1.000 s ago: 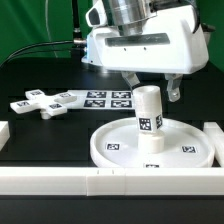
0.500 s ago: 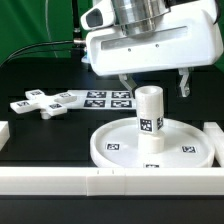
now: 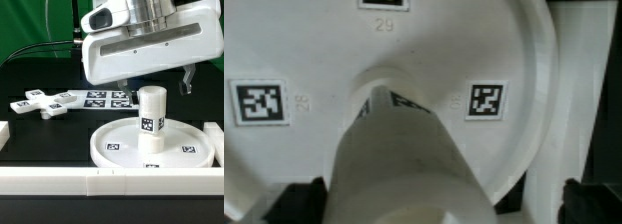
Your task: Assemble round table
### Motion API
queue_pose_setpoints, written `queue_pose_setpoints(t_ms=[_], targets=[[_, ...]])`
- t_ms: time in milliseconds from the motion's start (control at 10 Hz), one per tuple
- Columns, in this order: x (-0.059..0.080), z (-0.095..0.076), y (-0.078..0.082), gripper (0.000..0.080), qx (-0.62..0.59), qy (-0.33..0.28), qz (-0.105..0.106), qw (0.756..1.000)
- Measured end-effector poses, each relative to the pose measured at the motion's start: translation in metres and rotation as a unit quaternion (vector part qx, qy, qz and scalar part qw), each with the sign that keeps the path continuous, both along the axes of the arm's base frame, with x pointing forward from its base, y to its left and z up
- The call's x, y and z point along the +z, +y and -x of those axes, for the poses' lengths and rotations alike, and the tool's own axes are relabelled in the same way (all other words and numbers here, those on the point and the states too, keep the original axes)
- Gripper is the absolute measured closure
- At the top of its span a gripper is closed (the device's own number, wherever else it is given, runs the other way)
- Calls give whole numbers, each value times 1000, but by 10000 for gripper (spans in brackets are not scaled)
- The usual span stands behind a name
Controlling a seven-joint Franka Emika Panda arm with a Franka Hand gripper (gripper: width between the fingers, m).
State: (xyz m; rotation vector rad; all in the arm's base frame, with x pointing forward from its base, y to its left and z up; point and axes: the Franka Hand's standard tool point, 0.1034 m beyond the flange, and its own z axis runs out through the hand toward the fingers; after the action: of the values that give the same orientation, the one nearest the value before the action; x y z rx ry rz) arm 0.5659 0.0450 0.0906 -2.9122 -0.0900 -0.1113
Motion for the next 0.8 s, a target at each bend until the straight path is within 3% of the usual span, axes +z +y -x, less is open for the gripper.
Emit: queue_pose_setpoints(t_ms=[600,800], targets=[[-2,0,-5,151,200,-46,15,979],[-3,-2,-6,151,301,-70,32,950]])
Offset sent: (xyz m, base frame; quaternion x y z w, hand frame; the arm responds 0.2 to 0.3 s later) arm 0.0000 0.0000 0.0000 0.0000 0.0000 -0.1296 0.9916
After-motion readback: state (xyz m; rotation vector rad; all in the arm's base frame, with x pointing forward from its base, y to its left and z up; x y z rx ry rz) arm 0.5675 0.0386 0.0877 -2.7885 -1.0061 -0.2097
